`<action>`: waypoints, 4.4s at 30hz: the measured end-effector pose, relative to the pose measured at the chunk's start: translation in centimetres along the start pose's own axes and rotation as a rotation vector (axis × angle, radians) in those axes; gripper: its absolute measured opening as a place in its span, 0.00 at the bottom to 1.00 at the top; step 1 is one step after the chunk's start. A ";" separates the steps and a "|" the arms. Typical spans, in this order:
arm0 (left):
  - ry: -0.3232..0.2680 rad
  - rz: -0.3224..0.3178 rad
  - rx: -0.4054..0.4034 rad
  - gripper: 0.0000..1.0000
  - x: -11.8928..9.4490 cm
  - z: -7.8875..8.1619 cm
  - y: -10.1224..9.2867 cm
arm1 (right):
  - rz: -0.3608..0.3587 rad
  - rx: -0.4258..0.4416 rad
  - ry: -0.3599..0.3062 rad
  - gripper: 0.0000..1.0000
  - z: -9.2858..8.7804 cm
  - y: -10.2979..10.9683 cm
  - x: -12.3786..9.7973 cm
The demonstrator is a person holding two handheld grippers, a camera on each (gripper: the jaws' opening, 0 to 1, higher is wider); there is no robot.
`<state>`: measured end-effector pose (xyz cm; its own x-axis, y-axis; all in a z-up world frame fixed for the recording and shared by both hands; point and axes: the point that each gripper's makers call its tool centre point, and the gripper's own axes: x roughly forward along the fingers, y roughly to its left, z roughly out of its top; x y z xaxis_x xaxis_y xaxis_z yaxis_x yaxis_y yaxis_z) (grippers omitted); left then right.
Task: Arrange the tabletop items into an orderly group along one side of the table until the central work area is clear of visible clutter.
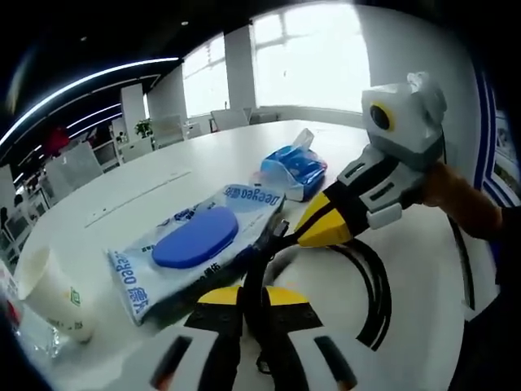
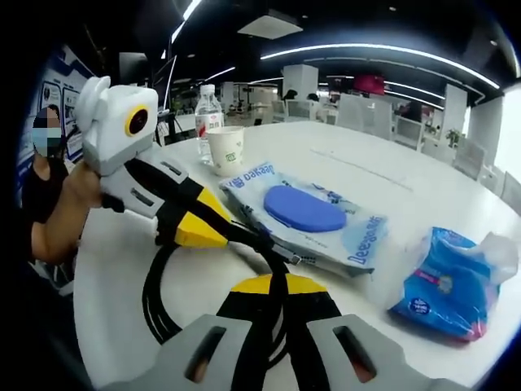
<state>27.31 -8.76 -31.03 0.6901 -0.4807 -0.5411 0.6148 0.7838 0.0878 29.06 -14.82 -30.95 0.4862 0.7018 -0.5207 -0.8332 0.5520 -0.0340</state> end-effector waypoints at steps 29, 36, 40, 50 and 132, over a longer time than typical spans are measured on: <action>-0.073 -0.026 0.090 0.07 -2.6 6.2 -1.5 | -0.070 -0.057 -0.067 0.00 3.9 -0.3 -6.1; -0.078 -0.039 0.105 0.07 -2.3 6.8 -2.5 | -0.082 -0.051 -0.069 0.00 3.5 -0.6 -7.2; -0.078 -0.054 0.113 0.07 -1.7 7.0 -3.3 | -0.091 -0.042 -0.065 0.00 2.8 -1.0 -7.7; -0.073 -0.093 0.112 0.07 0.5 6.8 -5.2 | -0.121 -0.009 -0.037 0.00 0.5 -2.6 -8.6; -0.171 -0.179 0.155 0.85 -2.1 5.1 -5.7 | -0.118 -0.093 -0.085 0.86 -0.4 -3.1 -8.0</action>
<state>24.33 -14.20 -26.13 0.6121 -0.6753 -0.4115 0.7742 0.6178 0.1377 27.60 -22.32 -26.96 0.5996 0.6722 -0.4344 -0.7877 0.5917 -0.1717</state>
